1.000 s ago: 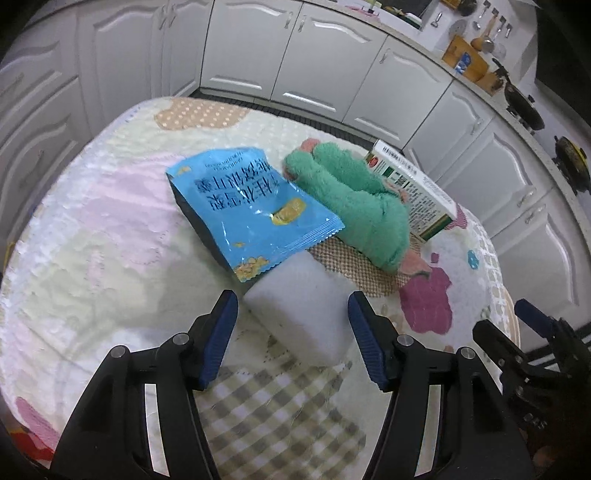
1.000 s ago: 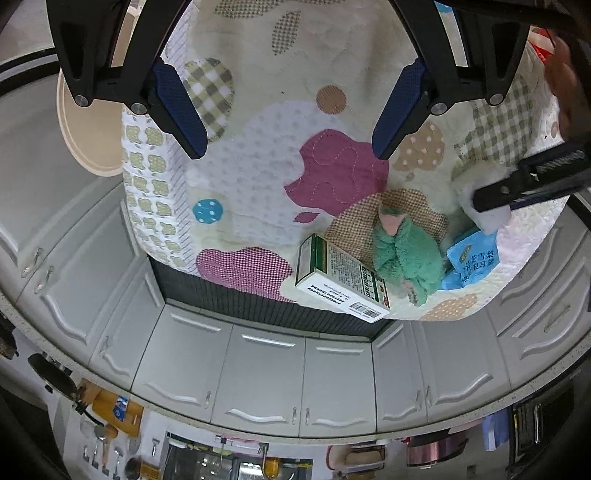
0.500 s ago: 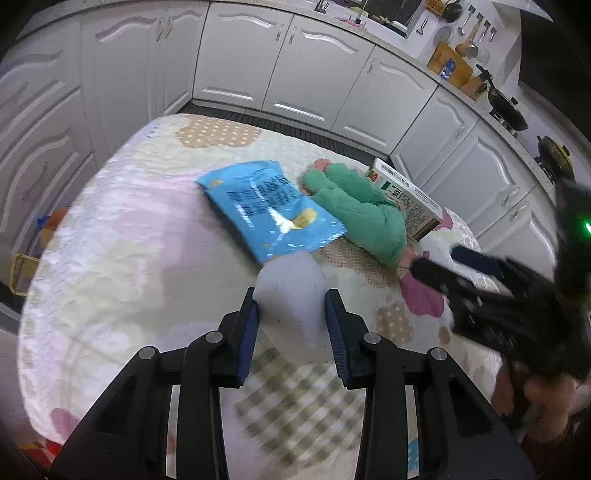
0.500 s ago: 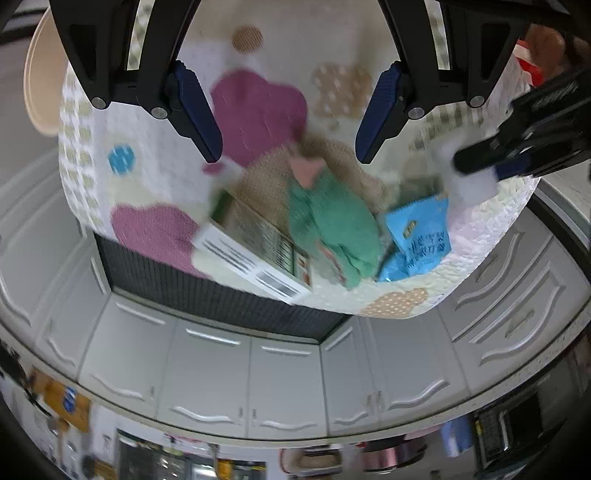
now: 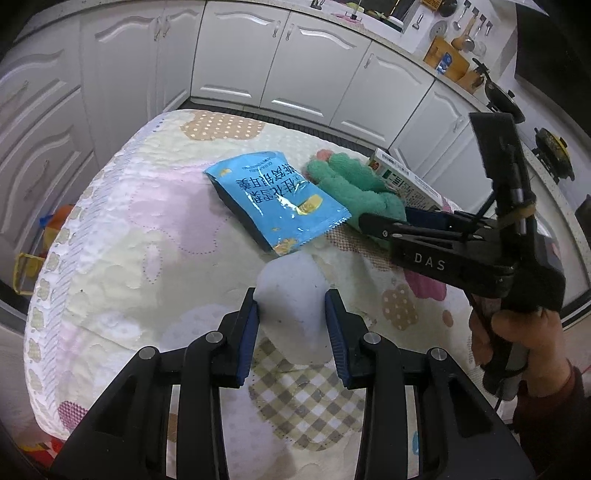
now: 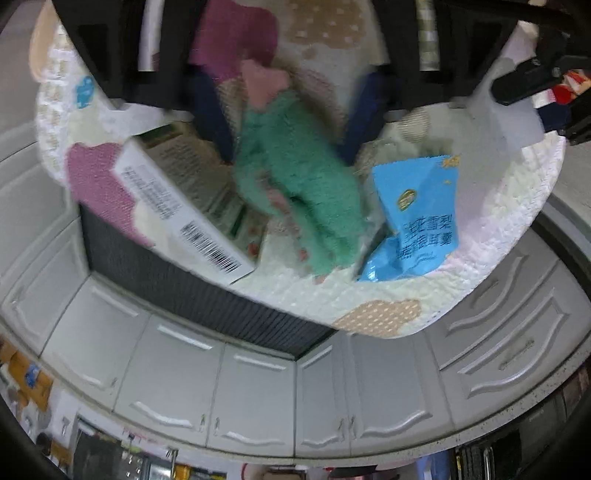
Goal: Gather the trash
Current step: 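Grasp the white sponge with the left tool while the right tool grasps the green towel, then carry the sponge and green towel to the beige bin with both tools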
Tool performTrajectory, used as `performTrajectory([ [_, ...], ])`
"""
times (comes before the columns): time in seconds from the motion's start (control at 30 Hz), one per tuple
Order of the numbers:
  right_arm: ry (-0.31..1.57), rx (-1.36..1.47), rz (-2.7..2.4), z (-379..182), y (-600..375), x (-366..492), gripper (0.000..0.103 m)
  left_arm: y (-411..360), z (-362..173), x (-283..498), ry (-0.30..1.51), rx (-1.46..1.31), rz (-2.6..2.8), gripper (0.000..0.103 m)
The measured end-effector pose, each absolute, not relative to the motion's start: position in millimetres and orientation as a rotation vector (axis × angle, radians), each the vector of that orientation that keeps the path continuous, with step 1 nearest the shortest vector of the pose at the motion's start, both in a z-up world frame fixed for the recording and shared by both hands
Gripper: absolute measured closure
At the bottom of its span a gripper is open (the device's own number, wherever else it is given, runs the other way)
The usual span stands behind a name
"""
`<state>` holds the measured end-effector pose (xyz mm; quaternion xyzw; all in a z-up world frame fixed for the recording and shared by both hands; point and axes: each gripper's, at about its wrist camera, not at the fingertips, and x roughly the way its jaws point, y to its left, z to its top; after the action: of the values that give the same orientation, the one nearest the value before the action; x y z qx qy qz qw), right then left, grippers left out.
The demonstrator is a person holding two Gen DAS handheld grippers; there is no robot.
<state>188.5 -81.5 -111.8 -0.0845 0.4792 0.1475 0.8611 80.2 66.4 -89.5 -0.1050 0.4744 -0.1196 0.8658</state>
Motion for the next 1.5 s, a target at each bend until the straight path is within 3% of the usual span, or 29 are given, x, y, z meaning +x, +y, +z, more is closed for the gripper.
performTrajectory([
  [0.4, 0.927, -0.096, 0.268, -89.8, -121.6, 118.0, 0.058, 46.1, -86.4, 71.8, 0.983, -0.214, -0.281, 0.070],
  [0.67, 1.050, -0.058, 0.250, -103.5, -165.2, 69.0, 0.057, 9.6, -83.1, 58.2, 0.987, -0.177, -0.356, 0.070],
  [0.97, 1.041, -0.059, 0.263, -106.0, -158.9, 77.1, 0.036, -9.1, -80.7, 49.1, 0.996, -0.140, -0.368, 0.070],
  [1.03, 1.042, -0.084, 0.259, -110.6, -153.8, 82.1, 0.036, -8.6, -80.9, 48.8, 0.998, -0.144, -0.363, 0.070],
  [1.23, 1.000, -0.074, 0.242, -105.8, -165.1, 67.9, 0.049, -12.6, -79.1, 48.2, 1.000, -0.141, -0.365, 0.070],
  [1.5, 0.888, -0.087, 0.094, -71.6, -205.1, 30.9, 0.050, -51.9, -69.6, 42.9, 0.979, -0.126, -0.439, 0.070],
])
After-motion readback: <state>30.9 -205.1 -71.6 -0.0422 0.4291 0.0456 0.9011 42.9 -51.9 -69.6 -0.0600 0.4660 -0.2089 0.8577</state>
